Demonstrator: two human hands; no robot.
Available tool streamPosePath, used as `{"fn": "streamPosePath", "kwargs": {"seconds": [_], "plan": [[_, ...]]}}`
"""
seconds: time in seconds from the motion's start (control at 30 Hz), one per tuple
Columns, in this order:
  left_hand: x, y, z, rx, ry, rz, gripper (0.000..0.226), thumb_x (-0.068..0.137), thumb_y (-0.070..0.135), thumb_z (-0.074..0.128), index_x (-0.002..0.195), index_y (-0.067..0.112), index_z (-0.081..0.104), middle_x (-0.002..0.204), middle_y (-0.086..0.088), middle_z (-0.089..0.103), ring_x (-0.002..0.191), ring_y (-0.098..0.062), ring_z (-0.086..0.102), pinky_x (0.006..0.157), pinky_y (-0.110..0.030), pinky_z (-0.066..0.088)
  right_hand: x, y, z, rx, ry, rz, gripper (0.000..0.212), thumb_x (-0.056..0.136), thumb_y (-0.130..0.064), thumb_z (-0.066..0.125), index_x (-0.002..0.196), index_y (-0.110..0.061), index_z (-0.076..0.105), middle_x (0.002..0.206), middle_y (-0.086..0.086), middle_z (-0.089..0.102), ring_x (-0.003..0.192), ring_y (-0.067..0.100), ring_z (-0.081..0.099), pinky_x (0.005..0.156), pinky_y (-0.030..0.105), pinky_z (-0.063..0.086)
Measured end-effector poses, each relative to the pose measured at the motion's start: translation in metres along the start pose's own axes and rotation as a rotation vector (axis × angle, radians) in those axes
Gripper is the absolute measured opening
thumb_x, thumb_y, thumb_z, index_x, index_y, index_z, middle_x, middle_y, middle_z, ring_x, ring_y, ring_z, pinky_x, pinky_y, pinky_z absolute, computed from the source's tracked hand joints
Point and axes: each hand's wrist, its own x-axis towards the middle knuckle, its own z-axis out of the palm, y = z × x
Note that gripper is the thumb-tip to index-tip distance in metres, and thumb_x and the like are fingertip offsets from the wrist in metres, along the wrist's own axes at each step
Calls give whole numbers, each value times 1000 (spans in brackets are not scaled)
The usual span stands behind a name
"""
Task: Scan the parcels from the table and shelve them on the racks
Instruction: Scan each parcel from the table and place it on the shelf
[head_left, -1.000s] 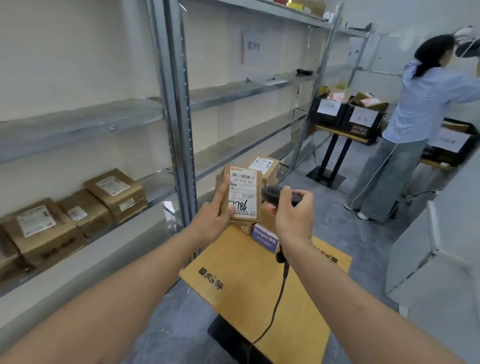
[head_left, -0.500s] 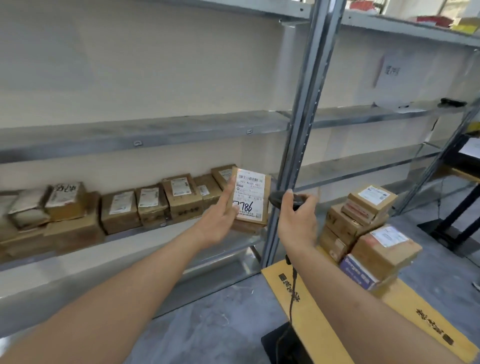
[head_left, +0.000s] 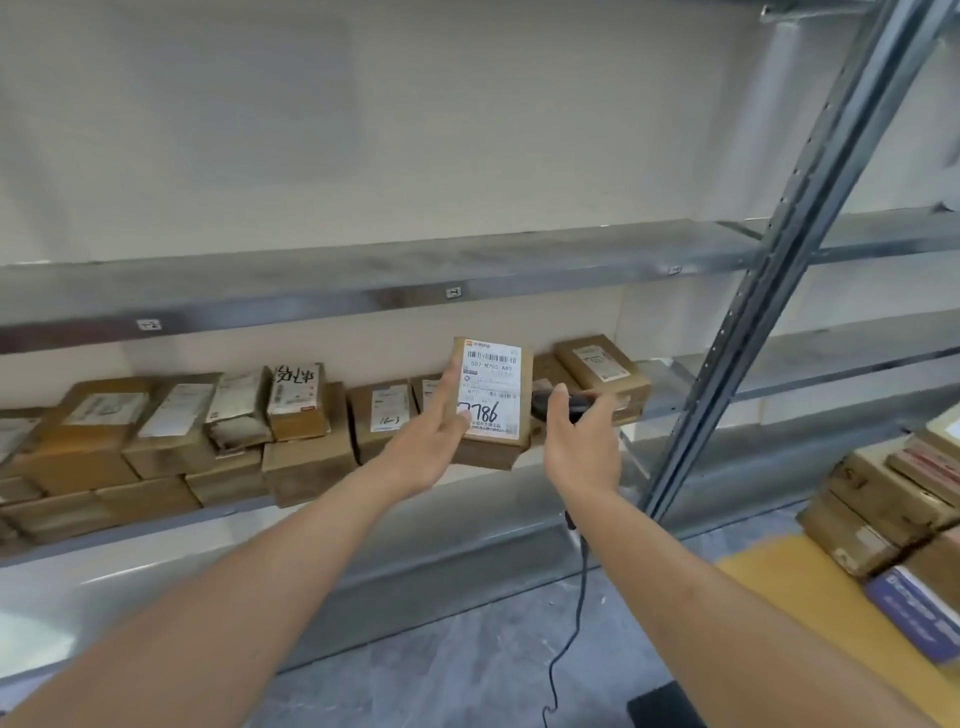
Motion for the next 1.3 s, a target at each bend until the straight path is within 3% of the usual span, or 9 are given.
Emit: {"fn": "streamPosePath", "kwargs": {"seconds": [0.17,0.3,0.47,0.67,0.8,0.97,1.07,1.2,1.3], "plan": [[-4,-34,-49,-6,46,-123,72,112,36,42,160,58,-8,161,23,36,148,-19,42,117,-29,29,-5,-25,67,-39,-86,-18,40,107,-55,43,129,-22,40,104,2,62,93,28,58,84,41,44],[6,-64,-70,6,66,-173,88,105,47,57,161,55,-10,146,27,50,124,-13,59,107,-38,44,5,-34,112,-80,-142,-30,40,106,-55,46,124,-20,42,105,1,61,96,29,61,86,42,45],[35,-111,-84,7,78,-265,106,82,76,58,164,45,-1,156,13,51,145,-18,43,122,-45,35,30,-34,170,-132,-230,-44,40,105,-56,46,125,-22,43,107,2,67,94,30,64,85,45,51],[86,-150,-86,32,137,-393,91,98,45,67,165,40,5,157,-3,49,145,-25,45,120,-46,38,75,-36,232,-180,-350,-42,42,106,-56,44,127,-20,38,99,5,65,91,35,65,78,41,45],[119,-176,-90,86,98,-505,121,69,75,68,161,51,-6,156,-8,46,136,-26,53,118,-47,43,107,-28,266,-201,-426,0,49,105,-56,46,135,-19,40,115,12,69,105,39,67,84,43,48],[149,-177,-93,202,-1,-583,131,74,51,89,168,32,-1,159,-19,21,146,-37,32,123,-39,29,136,-33,289,-225,-504,0,53,106,-52,47,144,-15,37,126,14,66,112,43,65,88,44,49],[161,-178,-90,231,-2,-605,120,84,41,85,168,34,-1,162,-15,8,146,-35,38,124,-33,26,152,-34,299,-279,-523,-2,52,107,-52,45,139,-13,37,108,13,68,99,42,69,81,44,53],[167,-190,-87,315,-25,-597,113,93,41,76,166,36,-10,168,-15,-20,155,-43,24,129,-44,23,163,-31,308,-332,-575,25,50,106,-54,46,136,-14,37,81,0,54,86,37,66,82,48,56],[169,-196,-84,539,-47,-519,110,96,49,69,166,26,-12,168,-14,-27,158,-46,-5,130,-54,15,164,-28,312,-339,-571,32,49,106,-54,46,135,-15,38,75,-4,49,77,31,59,78,44,53]]}}
